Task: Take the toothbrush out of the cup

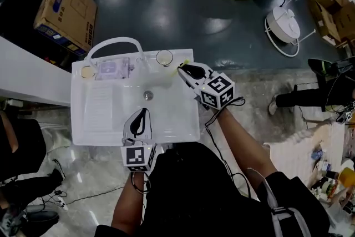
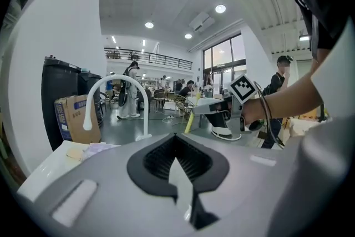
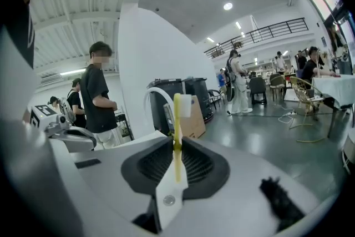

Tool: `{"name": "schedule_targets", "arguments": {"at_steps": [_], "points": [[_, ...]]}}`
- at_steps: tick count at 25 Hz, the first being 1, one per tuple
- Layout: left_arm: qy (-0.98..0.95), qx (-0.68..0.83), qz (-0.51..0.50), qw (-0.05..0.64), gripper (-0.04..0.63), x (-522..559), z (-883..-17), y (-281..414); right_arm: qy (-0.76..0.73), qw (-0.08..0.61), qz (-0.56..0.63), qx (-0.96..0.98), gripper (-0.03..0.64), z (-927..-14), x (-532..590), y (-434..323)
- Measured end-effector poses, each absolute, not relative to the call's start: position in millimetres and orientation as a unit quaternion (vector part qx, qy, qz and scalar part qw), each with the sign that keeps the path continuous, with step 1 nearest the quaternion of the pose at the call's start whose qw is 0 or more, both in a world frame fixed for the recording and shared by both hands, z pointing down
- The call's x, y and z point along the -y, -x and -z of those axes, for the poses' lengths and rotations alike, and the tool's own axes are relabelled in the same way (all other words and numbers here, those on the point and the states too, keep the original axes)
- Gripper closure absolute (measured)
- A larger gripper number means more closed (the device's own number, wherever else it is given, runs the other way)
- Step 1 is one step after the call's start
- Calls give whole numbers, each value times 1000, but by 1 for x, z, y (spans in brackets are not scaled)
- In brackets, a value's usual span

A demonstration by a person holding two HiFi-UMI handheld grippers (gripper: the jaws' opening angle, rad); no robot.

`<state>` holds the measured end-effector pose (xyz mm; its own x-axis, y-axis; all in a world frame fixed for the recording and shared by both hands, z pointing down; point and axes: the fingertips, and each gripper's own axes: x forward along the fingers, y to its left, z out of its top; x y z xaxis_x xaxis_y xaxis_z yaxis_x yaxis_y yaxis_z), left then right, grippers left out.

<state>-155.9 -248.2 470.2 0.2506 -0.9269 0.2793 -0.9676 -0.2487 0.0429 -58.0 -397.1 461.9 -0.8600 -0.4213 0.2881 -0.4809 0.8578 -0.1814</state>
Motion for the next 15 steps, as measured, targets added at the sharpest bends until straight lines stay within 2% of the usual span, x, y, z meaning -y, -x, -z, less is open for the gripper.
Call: {"name": "schedule_targets", "arguments": {"at_steps": [8, 15], "points": [[-800, 584, -104, 85, 586, 239, -463, 148, -228, 108, -116, 961, 561, -438, 356, 48], [-808, 569, -117, 98, 586, 228, -467, 141, -216, 107, -117, 963, 561, -431, 326, 45]]}}
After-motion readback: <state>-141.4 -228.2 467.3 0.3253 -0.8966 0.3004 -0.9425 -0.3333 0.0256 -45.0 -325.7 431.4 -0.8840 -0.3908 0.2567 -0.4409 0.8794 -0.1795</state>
